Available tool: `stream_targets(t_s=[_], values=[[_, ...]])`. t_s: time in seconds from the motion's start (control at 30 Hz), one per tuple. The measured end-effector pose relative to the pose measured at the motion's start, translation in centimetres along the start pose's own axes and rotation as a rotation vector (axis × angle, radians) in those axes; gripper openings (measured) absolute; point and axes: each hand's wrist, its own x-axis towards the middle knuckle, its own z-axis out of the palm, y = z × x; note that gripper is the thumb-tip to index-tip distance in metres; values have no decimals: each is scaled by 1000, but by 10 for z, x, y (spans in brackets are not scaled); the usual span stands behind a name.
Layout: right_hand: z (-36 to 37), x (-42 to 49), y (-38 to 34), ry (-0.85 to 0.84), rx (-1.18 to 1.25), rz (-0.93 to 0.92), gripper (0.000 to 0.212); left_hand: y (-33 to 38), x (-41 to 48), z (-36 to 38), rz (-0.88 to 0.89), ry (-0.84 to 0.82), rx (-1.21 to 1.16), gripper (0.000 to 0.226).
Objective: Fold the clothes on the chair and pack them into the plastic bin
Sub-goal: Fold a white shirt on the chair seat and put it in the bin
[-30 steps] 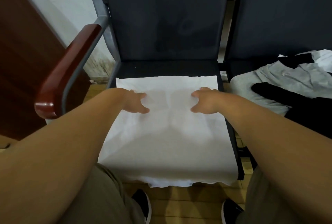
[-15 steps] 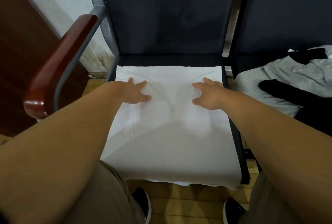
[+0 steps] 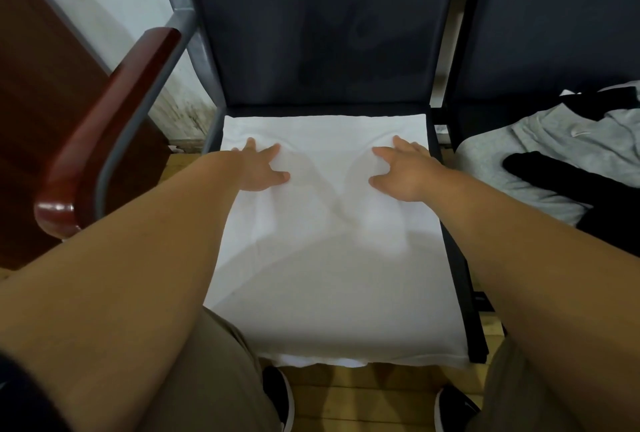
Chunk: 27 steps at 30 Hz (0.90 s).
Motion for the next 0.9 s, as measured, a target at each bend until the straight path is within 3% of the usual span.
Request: stream_targets(t_s=[0.27,0.47,0.9], values=[[1,-17,-19,-34,-12,-58,80,2,-28,-5,31,-83,16,95],[13,-25,-29,-115,-148,-51,88,-5,-40,-2,57,-170,47,116],[9,-5,-26,-65,-53,-68,90,-8,-18,-6,48,-126,7,120]])
